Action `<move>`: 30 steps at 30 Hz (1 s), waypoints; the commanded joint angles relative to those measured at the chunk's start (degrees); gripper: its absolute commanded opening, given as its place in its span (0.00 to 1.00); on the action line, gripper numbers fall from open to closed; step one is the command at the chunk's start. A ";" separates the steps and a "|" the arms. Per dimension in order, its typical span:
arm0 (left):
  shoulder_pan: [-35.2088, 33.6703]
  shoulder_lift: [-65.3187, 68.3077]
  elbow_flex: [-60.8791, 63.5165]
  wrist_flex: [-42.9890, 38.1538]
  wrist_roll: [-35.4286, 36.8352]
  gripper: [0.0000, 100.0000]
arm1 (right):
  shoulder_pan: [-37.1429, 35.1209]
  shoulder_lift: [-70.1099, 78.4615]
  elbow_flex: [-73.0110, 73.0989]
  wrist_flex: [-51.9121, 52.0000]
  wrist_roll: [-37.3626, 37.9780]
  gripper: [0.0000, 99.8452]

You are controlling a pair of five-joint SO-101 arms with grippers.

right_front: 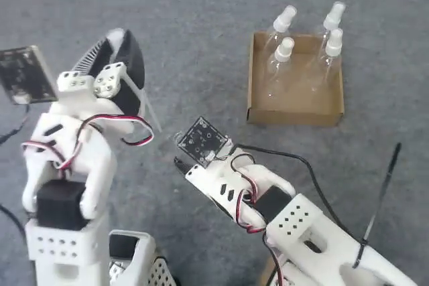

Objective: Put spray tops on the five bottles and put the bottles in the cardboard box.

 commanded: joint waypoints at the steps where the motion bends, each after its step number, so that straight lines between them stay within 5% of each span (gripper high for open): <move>1: 0.26 -1.23 1.19 -2.37 2.73 0.01 | -0.40 -2.51 -0.35 -2.86 -0.79 0.01; 13: 4.57 -1.23 12.62 -7.91 2.99 0.01 | -0.40 -2.51 -0.18 -2.68 -0.70 0.01; 30: 4.48 -1.32 3.91 -2.37 0.53 0.01 | -0.04 -2.51 0.09 -2.51 -0.62 0.01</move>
